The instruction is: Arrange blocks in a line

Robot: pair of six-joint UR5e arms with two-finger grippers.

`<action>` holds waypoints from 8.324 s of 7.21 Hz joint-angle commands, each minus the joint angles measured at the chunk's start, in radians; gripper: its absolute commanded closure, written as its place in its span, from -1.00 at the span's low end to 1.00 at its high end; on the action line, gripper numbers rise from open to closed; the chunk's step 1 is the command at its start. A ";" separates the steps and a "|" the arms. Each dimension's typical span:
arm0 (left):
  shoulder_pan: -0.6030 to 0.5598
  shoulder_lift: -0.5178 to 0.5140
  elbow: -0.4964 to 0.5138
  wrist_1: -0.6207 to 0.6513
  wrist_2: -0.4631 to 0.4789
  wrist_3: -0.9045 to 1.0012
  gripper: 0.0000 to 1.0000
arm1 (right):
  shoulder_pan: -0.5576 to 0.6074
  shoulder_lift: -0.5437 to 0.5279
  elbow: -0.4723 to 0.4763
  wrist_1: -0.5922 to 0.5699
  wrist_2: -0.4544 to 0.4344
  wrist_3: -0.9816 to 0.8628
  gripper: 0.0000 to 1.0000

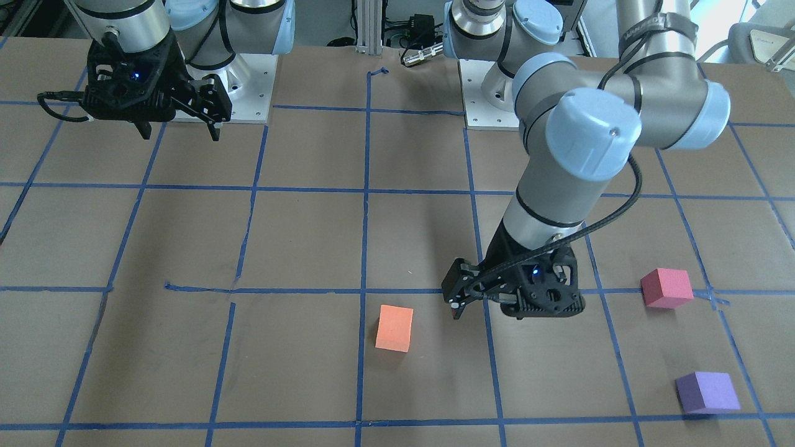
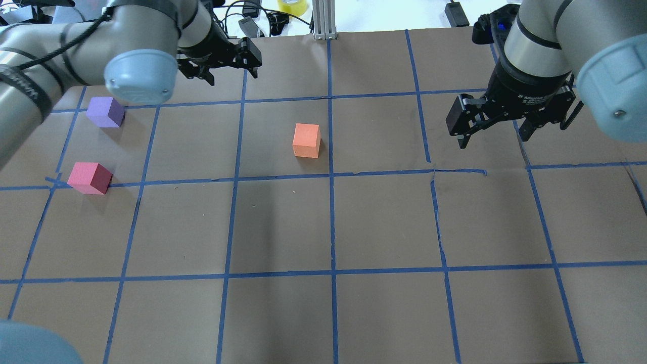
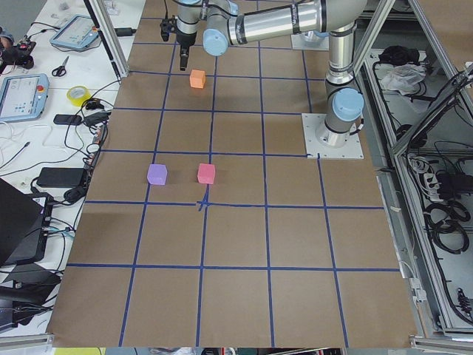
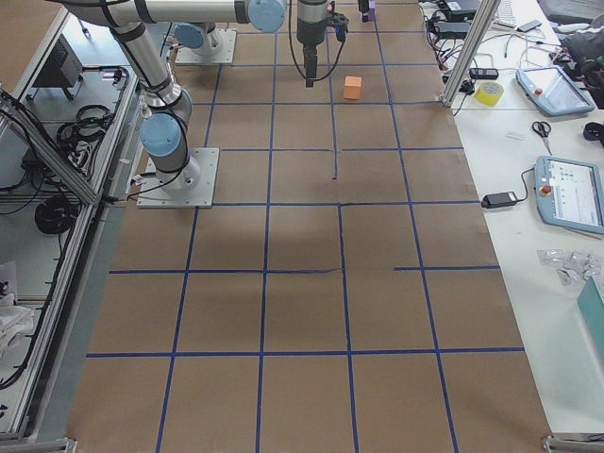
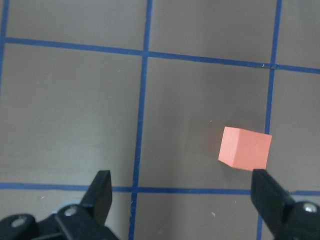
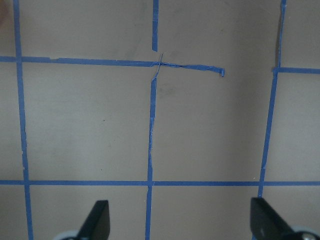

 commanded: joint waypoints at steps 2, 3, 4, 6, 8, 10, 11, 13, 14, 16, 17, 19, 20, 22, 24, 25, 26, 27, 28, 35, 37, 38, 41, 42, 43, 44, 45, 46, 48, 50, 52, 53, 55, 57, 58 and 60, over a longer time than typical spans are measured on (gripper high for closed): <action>-0.110 -0.211 0.095 0.063 -0.001 -0.061 -1.00 | -0.001 0.000 0.001 0.000 -0.007 -0.003 -1.00; -0.133 -0.237 0.083 0.073 -0.003 -0.055 -1.00 | -0.001 0.001 0.003 0.000 -0.013 -0.003 -1.00; -0.133 -0.247 0.078 0.071 -0.003 -0.052 -1.00 | -0.001 0.001 0.003 0.000 -0.014 -0.003 -1.00; -0.150 -0.248 0.025 0.073 0.000 -0.045 -1.00 | -0.001 0.001 0.003 0.000 -0.014 -0.003 -1.00; -0.173 -0.250 -0.043 0.077 0.005 -0.057 -1.00 | -0.001 0.001 0.003 0.000 -0.016 -0.003 -1.00; -0.175 -0.248 -0.059 0.079 0.010 -0.051 -0.43 | 0.000 0.001 0.003 0.000 -0.016 -0.002 -1.00; -0.170 -0.244 -0.054 0.091 -0.001 -0.051 0.20 | 0.000 0.001 0.003 0.000 -0.017 -0.002 -1.00; -0.163 -0.238 -0.060 0.093 0.013 0.024 0.79 | 0.002 0.001 0.003 0.000 -0.016 -0.002 -1.00; -0.118 -0.204 -0.046 0.080 0.013 0.021 0.79 | 0.002 0.001 0.004 0.000 -0.016 -0.003 -1.00; 0.030 -0.108 -0.043 0.024 0.023 0.020 0.79 | 0.000 0.001 0.004 -0.002 -0.016 -0.003 -1.00; 0.128 -0.078 -0.045 0.013 0.017 0.032 0.79 | 0.000 0.001 0.003 -0.002 -0.016 -0.003 -1.00; 0.282 -0.058 -0.036 0.011 0.020 0.279 1.00 | 0.003 0.001 0.003 -0.005 -0.007 -0.003 -1.00; 0.351 -0.058 -0.037 0.008 0.020 0.303 1.00 | 0.003 0.000 0.003 -0.003 -0.013 -0.003 -1.00; 0.466 -0.076 -0.036 -0.053 0.040 0.459 1.00 | -0.001 -0.002 0.001 -0.003 -0.010 -0.002 -1.00; 0.555 -0.102 -0.033 -0.049 0.071 0.570 1.00 | 0.002 -0.008 0.003 -0.003 -0.004 -0.002 -1.00; 0.566 -0.116 -0.011 -0.045 0.071 0.593 1.00 | 0.000 -0.008 0.003 -0.003 -0.010 -0.003 -1.00; 0.568 -0.124 0.009 -0.045 0.073 0.606 1.00 | 0.002 -0.010 0.003 -0.003 -0.002 -0.002 -1.00; 0.580 -0.132 0.001 -0.047 0.073 0.606 1.00 | 0.003 -0.010 0.000 -0.009 0.003 0.001 -1.00; 0.585 -0.147 0.001 -0.045 0.073 0.607 1.00 | 0.005 -0.017 -0.002 -0.009 0.006 0.005 -1.00; 0.603 -0.216 -0.011 -0.042 0.092 0.607 0.15 | 0.010 -0.026 -0.002 -0.002 0.061 0.001 -1.00; 0.603 -0.228 -0.009 -0.041 0.108 0.606 -0.84 | 0.010 -0.025 0.000 -0.003 0.055 0.000 -1.00; 0.603 -0.230 -0.009 -0.042 0.117 0.606 -0.85 | 0.010 -0.023 0.000 -0.003 0.046 0.000 -1.00; 0.594 -0.180 0.006 -0.140 0.140 0.601 -0.91 | 0.008 -0.023 0.001 -0.003 0.041 -0.002 -1.00; 0.580 -0.137 0.007 -0.189 0.146 0.601 -0.90 | 0.010 -0.023 0.001 -0.003 0.042 -0.002 -1.00; 0.533 -0.085 0.001 -0.217 0.148 0.588 -0.90 | 0.008 -0.023 0.001 -0.003 0.039 -0.002 -1.00; 0.478 -0.034 0.012 -0.273 0.170 0.574 -0.90 | 0.008 -0.023 0.001 -0.003 0.041 -0.002 -1.00; 0.424 -0.006 0.012 -0.288 0.204 0.557 -0.90 | 0.008 -0.023 0.001 -0.003 0.039 -0.003 -1.00; 0.364 0.028 0.012 -0.291 0.200 0.546 -0.89 | 0.008 -0.023 0.001 -0.003 0.041 -0.002 -1.00; 0.220 0.090 0.003 -0.387 0.180 0.418 -0.88 | 0.008 -0.023 0.001 -0.003 0.039 -0.002 -1.00; 0.202 0.193 0.036 -0.571 0.073 0.402 -0.88 | 0.007 -0.023 0.003 -0.002 0.038 -0.003 -1.00; 0.197 0.291 0.038 -0.650 0.046 0.310 -0.88 | 0.007 -0.023 0.003 -0.002 0.039 -0.003 -1.00; 0.207 0.310 0.034 -0.650 0.033 0.285 -0.88 | 0.008 -0.023 0.003 -0.002 0.039 -0.003 -1.00; 0.209 0.330 0.029 -0.645 0.039 0.265 -0.88 | 0.007 -0.023 0.003 -0.002 0.039 -0.002 -1.00; 0.201 0.325 0.003 -0.638 0.046 0.273 -0.90 | 0.008 -0.023 0.003 -0.003 0.041 -0.002 -1.00; 0.219 0.327 0.000 -0.627 0.049 0.282 -1.00 | 0.007 -0.023 0.003 -0.003 0.041 -0.003 -1.00; 0.201 0.244 -0.070 -0.397 0.057 0.226 -1.00 | 0.007 -0.023 0.003 -0.003 0.039 -0.002 -1.00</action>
